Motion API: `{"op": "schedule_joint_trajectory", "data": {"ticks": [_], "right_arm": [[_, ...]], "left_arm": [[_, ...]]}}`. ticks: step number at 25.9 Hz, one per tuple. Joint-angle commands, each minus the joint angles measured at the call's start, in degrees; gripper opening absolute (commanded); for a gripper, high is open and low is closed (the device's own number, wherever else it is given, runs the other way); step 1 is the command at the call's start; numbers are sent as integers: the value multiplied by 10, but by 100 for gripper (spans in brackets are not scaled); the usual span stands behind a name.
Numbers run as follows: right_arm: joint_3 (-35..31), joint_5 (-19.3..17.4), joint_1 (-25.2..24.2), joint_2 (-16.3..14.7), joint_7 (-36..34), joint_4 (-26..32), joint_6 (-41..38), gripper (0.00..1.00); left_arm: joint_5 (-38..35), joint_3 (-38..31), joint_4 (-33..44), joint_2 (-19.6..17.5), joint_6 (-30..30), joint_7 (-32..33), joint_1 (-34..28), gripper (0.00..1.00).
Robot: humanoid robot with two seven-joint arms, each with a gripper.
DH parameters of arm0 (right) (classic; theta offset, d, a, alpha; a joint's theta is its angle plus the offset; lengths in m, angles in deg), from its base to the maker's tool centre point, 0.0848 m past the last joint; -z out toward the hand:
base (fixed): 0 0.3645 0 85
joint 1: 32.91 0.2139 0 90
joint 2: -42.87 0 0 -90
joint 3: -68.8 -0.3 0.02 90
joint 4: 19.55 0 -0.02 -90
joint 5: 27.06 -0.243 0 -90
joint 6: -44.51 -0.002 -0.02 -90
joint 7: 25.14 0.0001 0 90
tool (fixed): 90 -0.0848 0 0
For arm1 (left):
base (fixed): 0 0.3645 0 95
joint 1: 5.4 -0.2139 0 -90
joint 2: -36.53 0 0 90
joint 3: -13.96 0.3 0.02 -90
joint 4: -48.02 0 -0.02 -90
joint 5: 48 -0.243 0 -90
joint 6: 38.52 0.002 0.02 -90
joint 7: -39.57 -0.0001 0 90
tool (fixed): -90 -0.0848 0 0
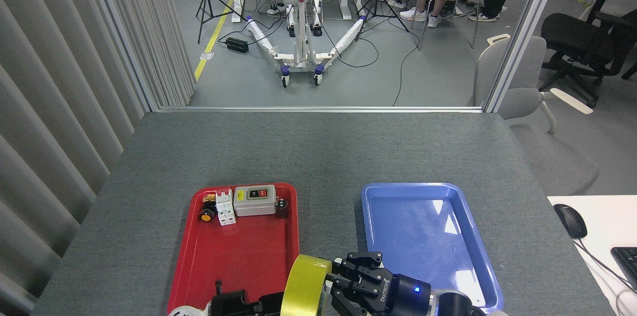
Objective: Place and move tape with both arms
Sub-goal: 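Reach the right gripper toward the tape held by the left hand, then grasp the tape with the right gripper and release the left hand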
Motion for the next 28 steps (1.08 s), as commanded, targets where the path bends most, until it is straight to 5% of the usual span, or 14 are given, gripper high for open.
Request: {"op": "schedule_joint_trajectory", "data": {"ticks": [1, 4, 6, 7, 8, 9, 20, 28], "right_arm": [[0, 1, 0, -1, 2, -1, -1, 29], [0, 1, 0, -1, 1, -1, -2, 29], [0, 1, -1, -2, 1, -1, -2, 29], [0, 1, -1, -2, 1, -1, -2, 29], [0, 1, -1, -2, 1, -1, -2, 29], [0, 1, -1, -2, 1, -1, -3, 29], [-13, 0, -7, 10, 0, 1, -45, 28], [-254, -1, -112, 11, 1, 4, -72, 28]], "left_arm": [[-1, -5, -5, -1, -3, -19, 1, 0], [-1, -9, -11, -1, -4, -20, 2, 3], [-1, -11, -12, -1, -10, -20, 3, 21], [-1, -15, -13, -3, -17, -20, 4, 38], [-1, -17, -15, -3, -25, -20, 4, 87], [0, -18, -17, -1, -32, -20, 4, 99], [1, -29, -35, -3, -47, -21, 15, 100], [2, -45, -56, -9, -47, -39, 23, 100]]}}
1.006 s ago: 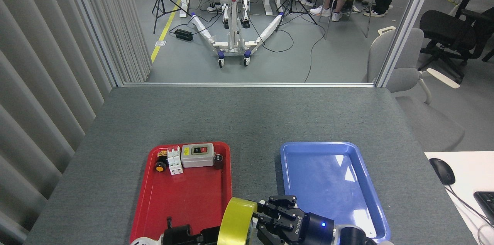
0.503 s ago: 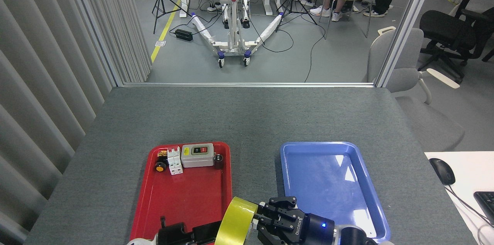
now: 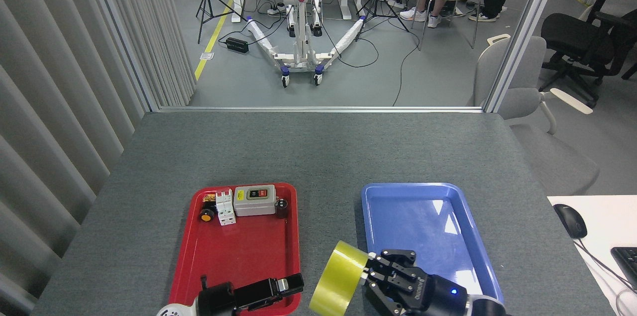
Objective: Place and move tape with both arms
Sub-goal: 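Grasp the tape with the right gripper and release the left hand, then lower the tape into the blue tray with the right gripper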
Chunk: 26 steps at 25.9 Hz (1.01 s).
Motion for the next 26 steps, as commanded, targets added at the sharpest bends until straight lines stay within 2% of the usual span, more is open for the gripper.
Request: {"op": "schedule_joint_trajectory", "data": {"ticks": [1, 4, 6, 8, 10, 11, 13, 16, 17, 18, 19, 20, 23, 26], "right_arm": [[-115, -2, -44, 1, 1, 1, -5, 28], [-184, -5, -62, 19, 1, 1, -5, 28], [-243, -3, -73, 42, 8, 1, -5, 28], [-289, -6, -83, 65, 45, 1, -5, 28], [-306, -9, -83, 68, 81, -2, -5, 28], [-306, -9, -82, 64, 93, -4, 19, 28], [-305, -8, -66, 59, 129, -10, 123, 28], [-303, -9, -18, 35, 226, -34, 240, 28], [-302, -9, -5, 28, 254, -51, 266, 28], [-299, -9, 12, 21, 275, -67, 285, 28], [-291, -9, 28, 13, 291, -82, 302, 28], [-275, -10, 44, 5, 306, -99, 318, 28], [-202, -11, 97, -33, 332, -158, 378, 28], [-141, -38, 143, -48, 336, -214, 414, 28]], "left_arm": [[0, -8, -12, -4, 0, -17, 4, 100], [-4, -9, -17, -4, 0, -46, 6, 100], [-22, -10, -18, -4, 1, -93, 9, 100], [-78, -12, -17, -4, 2, -162, 9, 100], [-162, -23, -10, -4, 4, -254, 9, 100], [-210, -26, -1, -5, 3, -316, 9, 100], [-351, -29, 30, -10, 1, -455, 3, 100], [-681, -31, 101, -15, 5, -647, -20, 100], [-777, -30, 114, -10, 20, -709, -23, 100], [-838, -26, 120, -9, 54, -762, -26, 100], [-852, -21, 120, -9, 105, -800, -27, 100], [-851, -6, 116, -9, 158, -811, -28, 100], [-852, 58, 106, -12, 281, -812, -28, 100], [-856, 75, 109, -11, 299, -810, -29, 100]]}}
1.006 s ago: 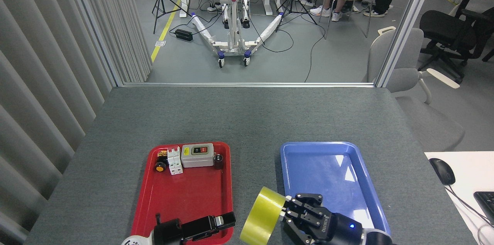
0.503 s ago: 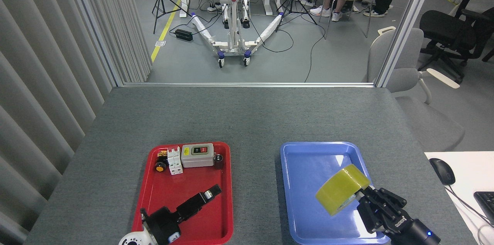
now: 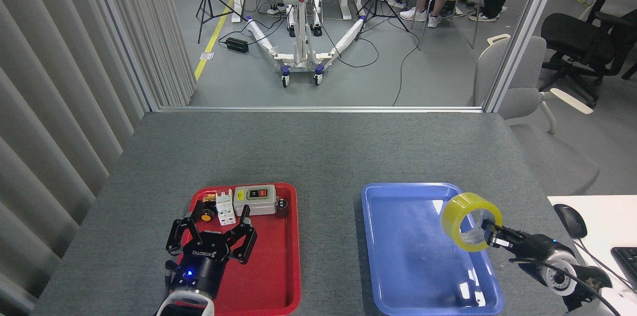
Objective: Place and move tape with both arms
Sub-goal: 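Lower the tape into the blue tray with the right gripper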
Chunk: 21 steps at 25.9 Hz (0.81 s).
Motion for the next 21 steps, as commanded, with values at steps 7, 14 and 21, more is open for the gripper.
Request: {"op": "schedule_joint_trajectory", "data": {"ticks": [7, 14, 21], "right_arm": [[186, -133, 96, -39, 73, -88, 131, 26], [194, -142, 109, -33, 92, -92, 165, 26], [215, -138, 147, -13, 86, -155, 177, 27]], "left_arm": [[-14, 24, 3, -2, 47, -9, -4, 100], [-13, 20, 1, -3, 44, -10, -10, 100], [-12, 19, -2, -4, 43, -10, -9, 100]]}}
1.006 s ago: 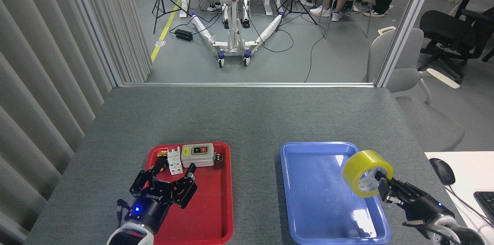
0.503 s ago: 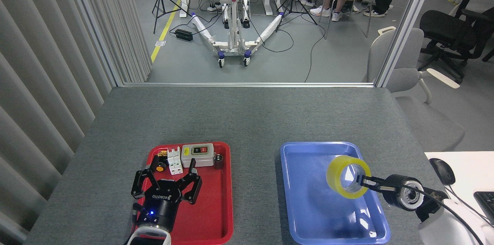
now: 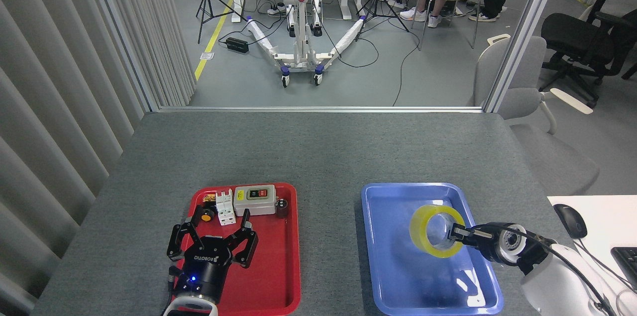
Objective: Place and move tape with both arms
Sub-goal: 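Lower the tape into the blue tray with the right gripper, then open the right gripper to release the tape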
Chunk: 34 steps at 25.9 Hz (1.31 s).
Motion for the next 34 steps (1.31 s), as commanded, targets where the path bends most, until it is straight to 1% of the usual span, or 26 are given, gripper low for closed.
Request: {"op": "schedule_joint_trajectory", "data": {"ticks": [1, 4, 13, 17, 28, 30, 32, 34], "right_arm": [[7, 2, 16, 8, -8, -29, 2, 28], [7, 5, 22, 16, -8, -39, 2, 30], [7, 8, 23, 30, -14, -41, 3, 37], [7, 8, 22, 35, -17, -41, 3, 38], [6, 11, 22, 35, -19, -40, 0, 38], [0, 24, 22, 36, -32, -29, -6, 40], [-5, 46, 19, 34, -58, -10, -24, 42], [-39, 75, 7, 31, -90, 12, -53, 46]], "left_arm": [[2, 0, -2, 0, 0, 0, 0, 100], [0, 0, -9, -2, 1, 0, 0, 100], [-1, 0, -15, -5, 4, -4, 5, 100], [-1, -1, -17, -5, 5, -6, 9, 100], [-1, 0, -21, -5, 5, -6, 27, 100], [0, 0, -21, -5, 5, -6, 28, 100], [0, 0, -21, -6, 5, -6, 27, 100], [0, 0, -21, -9, 5, -6, 27, 100]]}}
